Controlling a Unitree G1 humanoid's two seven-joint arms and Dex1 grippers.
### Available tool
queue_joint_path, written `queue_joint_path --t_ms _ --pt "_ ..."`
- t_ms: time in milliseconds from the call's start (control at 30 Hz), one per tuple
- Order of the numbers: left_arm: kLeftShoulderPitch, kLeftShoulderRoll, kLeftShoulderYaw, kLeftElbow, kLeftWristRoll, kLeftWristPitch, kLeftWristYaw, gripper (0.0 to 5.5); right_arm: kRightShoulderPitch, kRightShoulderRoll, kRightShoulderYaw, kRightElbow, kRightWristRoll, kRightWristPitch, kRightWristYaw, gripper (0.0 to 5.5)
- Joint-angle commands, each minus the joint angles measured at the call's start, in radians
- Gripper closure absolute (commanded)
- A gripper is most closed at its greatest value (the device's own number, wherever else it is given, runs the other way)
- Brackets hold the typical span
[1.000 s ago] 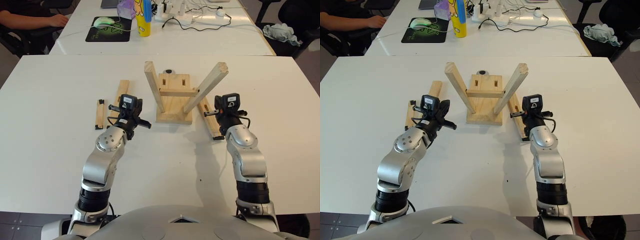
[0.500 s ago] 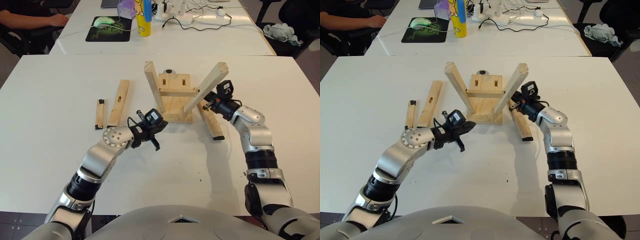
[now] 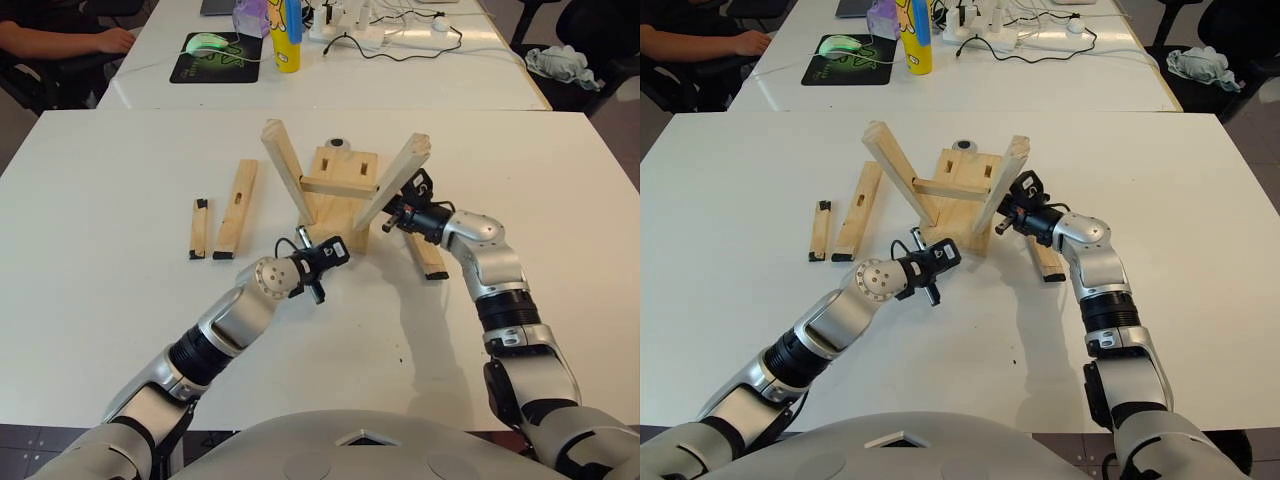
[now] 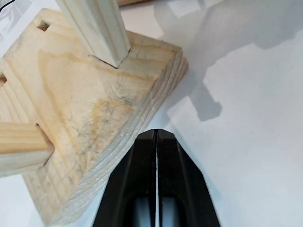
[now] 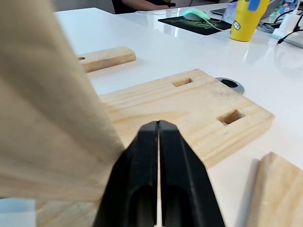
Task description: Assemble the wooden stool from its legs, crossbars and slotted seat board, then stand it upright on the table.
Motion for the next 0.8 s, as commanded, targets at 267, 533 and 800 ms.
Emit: queue_joint_path --t_ms 267,533,800 --pt "0.015 0.049 0.044 -0.022 0.054 0.037 -0.008 5.49 -0.008 0.019 0.081 -0.024 -0.033 -0.009 0.050 5.50" --pt "0.031 0.063 0.056 -0.013 0.078 0.033 -0.002 5.49 -0.019 0.064 0.117 -0.013 -0.051 -0.024 0.035 5.50" --pt "0.027 0.059 0.078 0.005 0.086 0.030 0.001 5.49 -0.004 0.076 0.145 -0.089 -0.047 0.037 0.044 5.50"
